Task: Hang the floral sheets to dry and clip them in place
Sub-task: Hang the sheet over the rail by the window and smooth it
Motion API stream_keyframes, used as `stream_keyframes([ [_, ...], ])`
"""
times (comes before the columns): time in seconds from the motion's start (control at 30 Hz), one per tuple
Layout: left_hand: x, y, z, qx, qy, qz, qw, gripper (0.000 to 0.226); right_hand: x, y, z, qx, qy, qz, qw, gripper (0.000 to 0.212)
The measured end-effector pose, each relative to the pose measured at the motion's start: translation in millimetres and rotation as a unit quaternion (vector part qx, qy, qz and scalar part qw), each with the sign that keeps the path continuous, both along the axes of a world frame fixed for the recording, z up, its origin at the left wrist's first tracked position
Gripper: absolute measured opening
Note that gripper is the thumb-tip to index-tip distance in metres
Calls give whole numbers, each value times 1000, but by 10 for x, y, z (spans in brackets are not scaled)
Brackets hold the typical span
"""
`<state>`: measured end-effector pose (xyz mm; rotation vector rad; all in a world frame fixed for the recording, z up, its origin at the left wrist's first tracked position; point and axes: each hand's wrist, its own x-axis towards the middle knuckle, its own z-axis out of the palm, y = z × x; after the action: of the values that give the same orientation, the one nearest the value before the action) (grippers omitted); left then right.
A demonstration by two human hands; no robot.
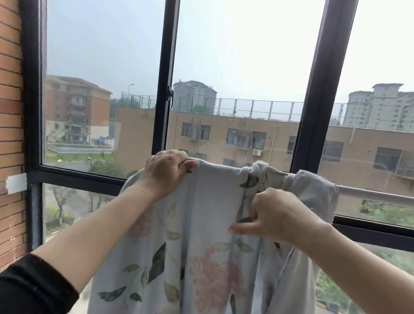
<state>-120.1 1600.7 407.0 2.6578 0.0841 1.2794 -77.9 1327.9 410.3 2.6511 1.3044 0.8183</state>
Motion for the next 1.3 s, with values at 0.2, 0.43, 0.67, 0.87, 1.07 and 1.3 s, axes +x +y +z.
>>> stream_keyframes([
  [0.2, -35, -11, -11, -13, 10, 6, 1000, 45, 58, 165, -355, 75, 165, -102, 978, 62],
  [0.43, -53, 45, -20, -26, 30, 14, 999, 40, -38, 312, -478, 95, 122, -105, 982, 64],
  [0.67, -76, -6, -12, -21, 31, 12, 999, 32, 3, 385, -635, 22, 160, -122, 979, 56],
  [0.87, -103, -28, -21, -10, 24, 12, 1000, 33, 112, 400, -739, 114, 76, -138, 981, 36],
  [1.07, -142, 16, -12, -10, 20, 4, 1000, 33, 100, 289, -675, 117, 107, -52, 986, 33],
  [1.3, -87, 98, -14, -2, -6, -6, 1000, 59, 21, -279, 49, 333, 78, 84, 936, 44],
])
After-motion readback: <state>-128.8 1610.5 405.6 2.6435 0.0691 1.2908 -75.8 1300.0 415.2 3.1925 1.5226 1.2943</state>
